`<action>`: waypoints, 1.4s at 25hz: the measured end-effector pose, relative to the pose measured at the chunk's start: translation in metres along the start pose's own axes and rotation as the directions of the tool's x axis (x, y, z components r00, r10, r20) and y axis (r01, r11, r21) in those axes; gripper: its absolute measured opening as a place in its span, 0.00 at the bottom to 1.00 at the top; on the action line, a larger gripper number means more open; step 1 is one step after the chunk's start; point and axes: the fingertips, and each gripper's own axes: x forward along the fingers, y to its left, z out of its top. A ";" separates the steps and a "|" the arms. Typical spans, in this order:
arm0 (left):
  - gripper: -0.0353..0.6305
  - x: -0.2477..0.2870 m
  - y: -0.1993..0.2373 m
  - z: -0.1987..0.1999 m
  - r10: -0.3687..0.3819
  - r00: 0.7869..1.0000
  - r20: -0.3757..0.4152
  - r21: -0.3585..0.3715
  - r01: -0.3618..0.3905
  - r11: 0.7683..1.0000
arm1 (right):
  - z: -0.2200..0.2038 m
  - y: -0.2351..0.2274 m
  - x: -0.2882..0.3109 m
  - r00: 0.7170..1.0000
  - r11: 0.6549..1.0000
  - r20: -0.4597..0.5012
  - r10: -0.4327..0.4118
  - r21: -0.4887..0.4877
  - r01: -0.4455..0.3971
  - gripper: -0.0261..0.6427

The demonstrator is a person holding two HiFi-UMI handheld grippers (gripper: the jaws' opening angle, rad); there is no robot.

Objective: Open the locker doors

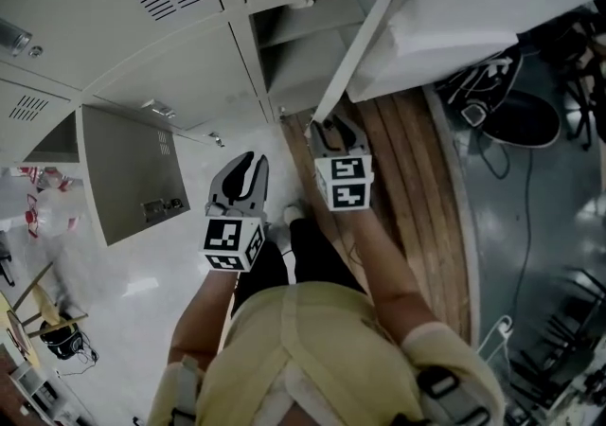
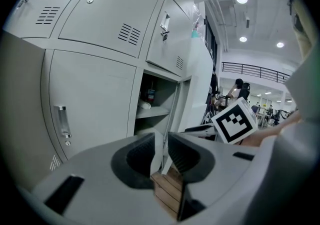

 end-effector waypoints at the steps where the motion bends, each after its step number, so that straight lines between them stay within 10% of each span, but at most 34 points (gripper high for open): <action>1: 0.18 0.002 -0.001 0.000 -0.005 1.000 -0.001 0.002 0.005 1.000 | -0.002 -0.003 -0.003 1.000 1.000 -0.002 -0.010 0.003 0.010 0.28; 35: 0.18 0.068 -0.065 0.004 -0.210 0.976 -0.058 0.067 0.214 0.975 | -0.047 -0.120 -0.086 0.926 0.905 -0.036 -0.377 0.197 0.376 0.19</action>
